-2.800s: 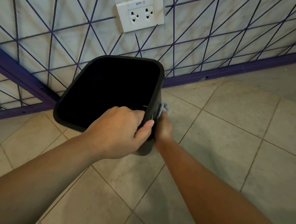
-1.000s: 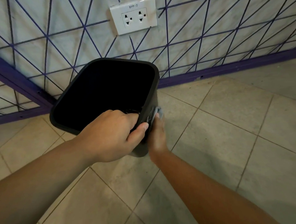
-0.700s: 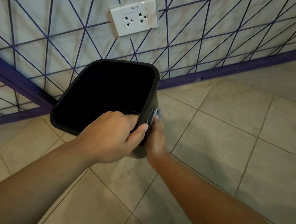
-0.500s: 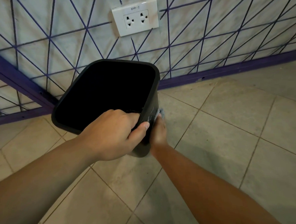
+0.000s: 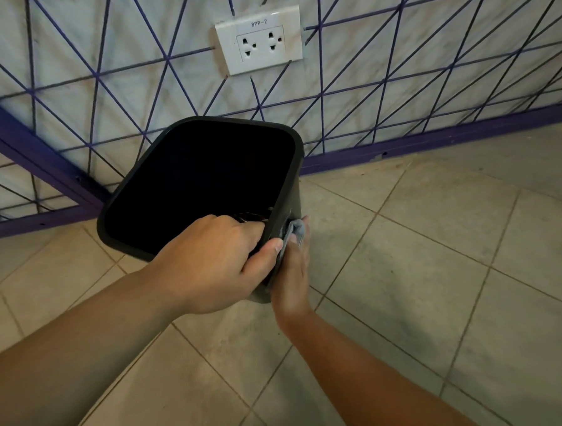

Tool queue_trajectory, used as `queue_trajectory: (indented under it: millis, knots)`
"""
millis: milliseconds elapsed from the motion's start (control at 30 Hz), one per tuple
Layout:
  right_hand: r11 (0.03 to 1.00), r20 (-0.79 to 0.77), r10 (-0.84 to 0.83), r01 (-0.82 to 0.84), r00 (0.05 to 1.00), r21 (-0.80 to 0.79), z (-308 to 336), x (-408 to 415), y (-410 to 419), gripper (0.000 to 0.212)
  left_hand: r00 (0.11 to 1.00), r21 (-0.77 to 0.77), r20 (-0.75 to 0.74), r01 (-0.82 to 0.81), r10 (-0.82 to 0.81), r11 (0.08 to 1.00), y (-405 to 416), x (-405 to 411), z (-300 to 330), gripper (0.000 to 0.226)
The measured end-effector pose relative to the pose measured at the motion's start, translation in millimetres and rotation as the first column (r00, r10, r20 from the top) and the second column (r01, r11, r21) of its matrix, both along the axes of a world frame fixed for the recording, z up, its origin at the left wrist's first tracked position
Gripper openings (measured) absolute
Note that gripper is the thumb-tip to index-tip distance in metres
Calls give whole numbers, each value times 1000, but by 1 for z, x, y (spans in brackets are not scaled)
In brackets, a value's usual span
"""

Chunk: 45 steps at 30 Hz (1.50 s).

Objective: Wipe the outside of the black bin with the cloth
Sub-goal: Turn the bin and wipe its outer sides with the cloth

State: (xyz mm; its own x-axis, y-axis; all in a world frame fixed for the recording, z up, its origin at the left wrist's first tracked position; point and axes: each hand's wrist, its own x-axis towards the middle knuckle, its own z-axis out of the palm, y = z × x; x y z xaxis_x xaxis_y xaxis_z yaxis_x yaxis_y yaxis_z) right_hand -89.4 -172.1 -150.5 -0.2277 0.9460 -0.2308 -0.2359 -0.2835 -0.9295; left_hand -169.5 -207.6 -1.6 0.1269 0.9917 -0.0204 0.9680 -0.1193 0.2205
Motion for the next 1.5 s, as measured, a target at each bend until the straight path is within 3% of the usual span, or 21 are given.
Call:
queue_trajectory:
  millis: [167,333,400,467,600,733,800,867,933,1000,1100,1200,1300,1433,1500]
  knots:
    - [993,-13,-5,4,1000,-116,-60,-16,43,113,1000,-8,-5,-24,24,1000,3,1,1,42]
    - [999,3,-16,17,1000,-45,-35,-10,42,95,1000,-27,-10,-24,23,999,3,2,3,38]
    - [993,-49,-7,1,999,-120,-82,-19,55,111,999,-39,-9,-35,34,999,3,2,3,39]
    - [979,-62,12,-25,998,-204,-90,-21,56,119,1000,-39,-2,-31,31,999,3,1,3,41]
    - [995,-1,12,-12,1000,-97,-35,-7,28,95,1000,-21,8,-19,19,1000,4,0,2,40]
    - [971,-59,-27,12,998,-240,-99,-23,50,128,1000,-14,-15,-27,27,1000,4,1,3,43]
    - [969,-25,-8,2,1000,-248,-74,-22,45,125,1000,-9,-15,-27,27,1000,4,1,3,41]
    - [991,-6,3,-4,1000,-132,-35,-13,24,101,1000,-2,-18,-22,22,1000,4,2,3,42]
    - [995,8,-8,9,1000,-98,-45,-12,18,95,999,3,-38,-18,18,1000,4,2,3,44]
    - [972,-40,-5,-5,999,-237,-45,-6,23,97,998,-1,-51,-28,28,1000,4,3,4,49]
    - [948,-94,0,-30,996,-317,-8,1,24,69,996,-48,-74,-56,53,997,3,5,3,49]
    - [994,-76,-8,-1,997,-114,32,-1,10,90,996,-78,-75,-57,52,995,5,5,4,43]
    - [995,-30,-83,85,996,56,46,-8,18,84,998,-80,-55,-47,43,996,6,4,3,43]
    - [994,-32,-40,37,999,-107,32,-9,51,95,998,-56,-59,-28,25,998,7,3,3,40]
    - [997,-40,-7,4,999,-83,43,-5,34,86,999,-54,-31,-33,32,998,7,2,2,42]
